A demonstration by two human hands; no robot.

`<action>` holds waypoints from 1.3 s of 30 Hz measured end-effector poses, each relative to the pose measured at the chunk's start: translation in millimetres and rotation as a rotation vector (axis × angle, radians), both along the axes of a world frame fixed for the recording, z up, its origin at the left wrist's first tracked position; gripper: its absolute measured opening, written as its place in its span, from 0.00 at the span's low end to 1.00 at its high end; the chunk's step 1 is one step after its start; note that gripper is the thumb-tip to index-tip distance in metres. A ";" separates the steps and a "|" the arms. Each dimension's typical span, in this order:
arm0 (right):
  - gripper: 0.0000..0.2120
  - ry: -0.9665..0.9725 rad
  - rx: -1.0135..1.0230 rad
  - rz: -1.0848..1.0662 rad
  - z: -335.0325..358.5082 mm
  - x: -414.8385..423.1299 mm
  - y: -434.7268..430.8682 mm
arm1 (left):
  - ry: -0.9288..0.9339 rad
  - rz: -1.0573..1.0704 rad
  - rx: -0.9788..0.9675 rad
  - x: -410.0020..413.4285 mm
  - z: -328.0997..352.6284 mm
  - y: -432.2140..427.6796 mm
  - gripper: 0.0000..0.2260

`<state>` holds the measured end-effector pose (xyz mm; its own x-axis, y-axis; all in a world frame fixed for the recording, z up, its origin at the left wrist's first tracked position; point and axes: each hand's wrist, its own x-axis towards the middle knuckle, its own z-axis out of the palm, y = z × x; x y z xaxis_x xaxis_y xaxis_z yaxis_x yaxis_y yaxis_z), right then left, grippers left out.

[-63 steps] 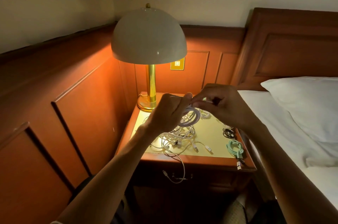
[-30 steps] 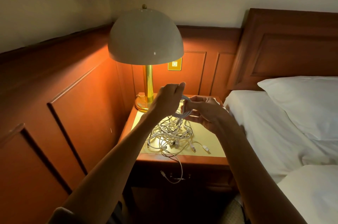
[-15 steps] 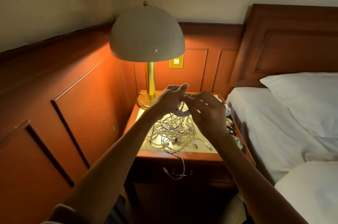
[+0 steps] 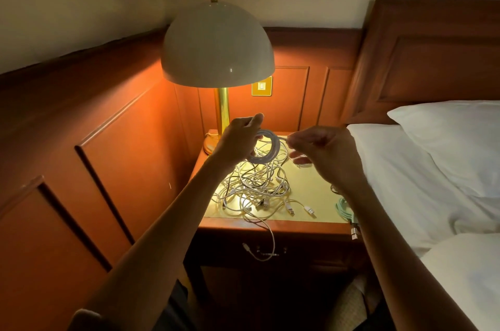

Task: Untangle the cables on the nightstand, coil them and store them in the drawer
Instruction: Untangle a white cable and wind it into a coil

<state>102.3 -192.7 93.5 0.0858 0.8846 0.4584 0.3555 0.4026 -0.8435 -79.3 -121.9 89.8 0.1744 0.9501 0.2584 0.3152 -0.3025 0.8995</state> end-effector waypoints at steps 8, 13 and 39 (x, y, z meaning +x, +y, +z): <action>0.05 -0.486 0.436 -0.341 -23.9 -6.3 1.7 | -0.213 -0.130 -0.160 15.2 8.6 -16.9 0.19; 0.05 0.007 0.073 -0.216 -21.5 -15.8 -5.7 | -0.134 -0.067 -0.068 26.3 6.7 -20.6 0.17; 0.03 -0.393 -0.254 -0.093 -21.0 -31.3 30.2 | 0.172 0.400 0.143 39.0 -28.3 24.2 0.21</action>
